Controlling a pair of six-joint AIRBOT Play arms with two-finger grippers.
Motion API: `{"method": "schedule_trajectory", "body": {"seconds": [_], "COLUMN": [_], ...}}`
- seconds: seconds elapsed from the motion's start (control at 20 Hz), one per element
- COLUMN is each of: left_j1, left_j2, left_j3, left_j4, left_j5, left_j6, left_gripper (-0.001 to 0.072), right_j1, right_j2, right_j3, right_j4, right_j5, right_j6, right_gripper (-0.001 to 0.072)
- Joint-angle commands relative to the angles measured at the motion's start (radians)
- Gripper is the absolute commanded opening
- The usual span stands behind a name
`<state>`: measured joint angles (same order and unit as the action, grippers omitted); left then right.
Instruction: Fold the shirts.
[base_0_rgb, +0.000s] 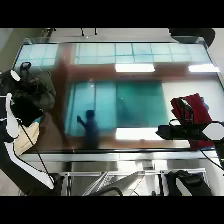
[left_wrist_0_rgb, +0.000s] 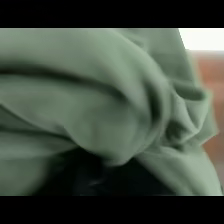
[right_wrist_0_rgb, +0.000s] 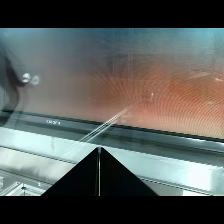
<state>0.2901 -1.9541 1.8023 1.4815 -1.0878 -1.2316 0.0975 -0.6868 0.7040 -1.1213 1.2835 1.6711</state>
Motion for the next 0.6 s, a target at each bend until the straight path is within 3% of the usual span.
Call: {"method": "schedule_trajectory", "body": {"seconds": [0.0,0.25,0.4,0.55], "left_j1": [-0.010,-0.116,-0.211,-0.327], "left_j2": [0.000,0.253,0.451,0.583], "left_j3": [0.006,0.006,0.006,0.005], "left_j4": [0.010,-0.080,-0.300,-0.539], "left_j5": [-0.051,-0.051,-0.094,-0.244], "left_j6": [-0.035,-0.037,-0.011,0.018], "left_gripper": [0.0022,0.0021,0.0021,0.0021], "right_j1": [0.001,0.001,0.001,0.001], "right_j2": [0.001,0.001,0.001,0.001], "right_j3": [0.000,0.000,0.000,0.000], "right_j4": [0.001,0.000,0.000,0.001], "right_j5": [-0.004,-0.004,-0.004,-0.004], "right_j6": [0.000,0.000,0.000,0.000], "right_gripper": [0.0018,0.0018,0.0018,0.0018]}}
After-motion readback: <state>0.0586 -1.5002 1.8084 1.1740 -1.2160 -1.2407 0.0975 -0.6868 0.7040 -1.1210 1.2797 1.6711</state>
